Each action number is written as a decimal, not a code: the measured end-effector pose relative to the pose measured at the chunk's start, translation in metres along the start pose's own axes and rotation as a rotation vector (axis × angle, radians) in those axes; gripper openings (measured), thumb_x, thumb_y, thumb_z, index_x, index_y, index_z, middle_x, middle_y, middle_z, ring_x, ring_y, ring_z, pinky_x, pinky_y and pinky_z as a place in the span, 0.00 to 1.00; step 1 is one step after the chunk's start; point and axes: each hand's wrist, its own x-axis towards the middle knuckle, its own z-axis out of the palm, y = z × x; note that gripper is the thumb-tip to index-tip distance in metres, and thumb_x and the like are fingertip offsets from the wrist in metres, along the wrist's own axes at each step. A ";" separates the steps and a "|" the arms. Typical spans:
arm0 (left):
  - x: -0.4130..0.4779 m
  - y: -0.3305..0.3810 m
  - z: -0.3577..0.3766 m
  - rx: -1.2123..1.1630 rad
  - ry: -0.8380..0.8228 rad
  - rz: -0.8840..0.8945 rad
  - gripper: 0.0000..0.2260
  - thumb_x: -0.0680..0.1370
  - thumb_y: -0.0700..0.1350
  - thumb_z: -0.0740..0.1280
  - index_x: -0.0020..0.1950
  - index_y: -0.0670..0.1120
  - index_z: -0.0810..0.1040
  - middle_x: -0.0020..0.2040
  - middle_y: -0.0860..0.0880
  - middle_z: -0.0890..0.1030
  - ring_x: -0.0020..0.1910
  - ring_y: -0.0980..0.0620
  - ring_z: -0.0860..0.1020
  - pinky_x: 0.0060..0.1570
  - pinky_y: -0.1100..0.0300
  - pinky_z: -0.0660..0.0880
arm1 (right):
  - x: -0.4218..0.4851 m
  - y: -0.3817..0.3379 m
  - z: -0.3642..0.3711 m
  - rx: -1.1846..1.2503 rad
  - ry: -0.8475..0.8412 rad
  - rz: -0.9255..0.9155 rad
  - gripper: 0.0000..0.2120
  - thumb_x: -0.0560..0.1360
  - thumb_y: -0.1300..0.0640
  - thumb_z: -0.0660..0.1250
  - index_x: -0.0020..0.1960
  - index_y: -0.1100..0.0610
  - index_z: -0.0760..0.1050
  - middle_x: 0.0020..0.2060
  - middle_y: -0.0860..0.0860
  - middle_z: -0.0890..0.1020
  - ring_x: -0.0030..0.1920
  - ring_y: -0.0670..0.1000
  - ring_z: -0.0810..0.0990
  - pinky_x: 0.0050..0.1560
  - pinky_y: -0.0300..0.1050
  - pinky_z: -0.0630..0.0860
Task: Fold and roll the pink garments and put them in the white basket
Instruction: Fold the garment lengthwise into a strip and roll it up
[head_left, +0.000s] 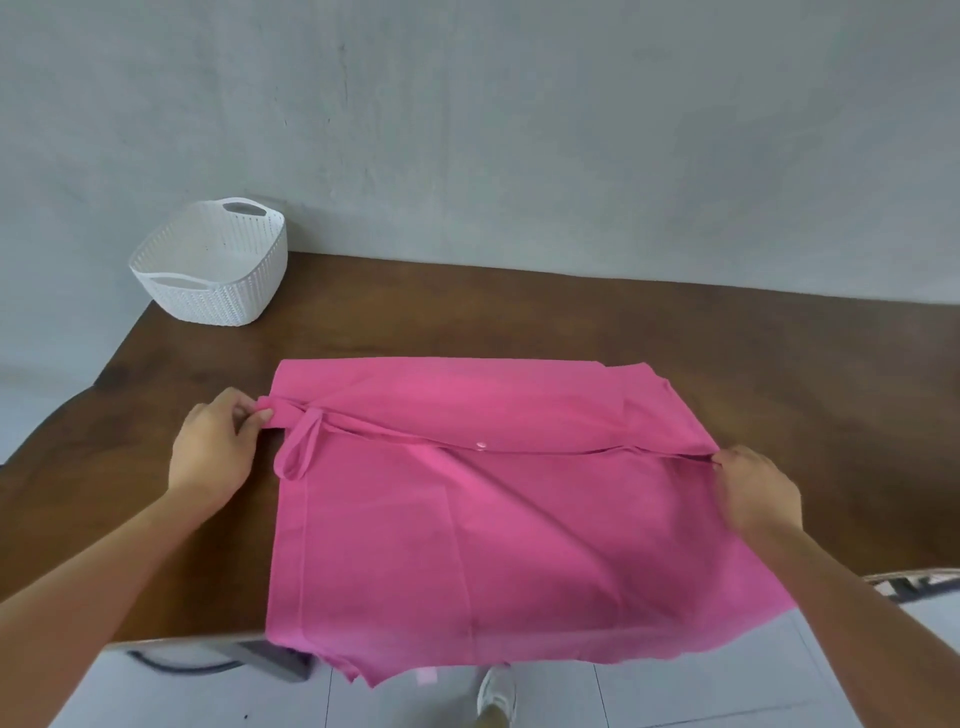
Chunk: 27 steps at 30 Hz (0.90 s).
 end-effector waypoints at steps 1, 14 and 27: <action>-0.001 -0.002 -0.001 0.010 -0.006 0.012 0.05 0.81 0.49 0.67 0.47 0.50 0.75 0.40 0.49 0.78 0.47 0.48 0.74 0.43 0.50 0.73 | -0.007 0.000 0.002 0.009 0.001 -0.003 0.11 0.77 0.63 0.62 0.52 0.59 0.83 0.47 0.56 0.80 0.48 0.61 0.79 0.41 0.50 0.71; -0.052 -0.010 -0.018 -0.032 -0.034 -0.005 0.06 0.82 0.47 0.67 0.49 0.45 0.76 0.43 0.48 0.80 0.42 0.47 0.78 0.42 0.51 0.71 | -0.079 0.025 0.018 0.089 0.169 -0.022 0.06 0.73 0.71 0.66 0.41 0.65 0.80 0.36 0.59 0.79 0.35 0.62 0.77 0.35 0.52 0.73; -0.172 0.000 -0.017 -0.077 0.027 -0.139 0.07 0.80 0.47 0.70 0.46 0.47 0.76 0.41 0.48 0.82 0.42 0.47 0.80 0.36 0.54 0.71 | -0.155 0.102 0.005 0.138 0.143 -0.093 0.08 0.77 0.60 0.70 0.39 0.60 0.79 0.34 0.55 0.79 0.34 0.59 0.78 0.33 0.44 0.67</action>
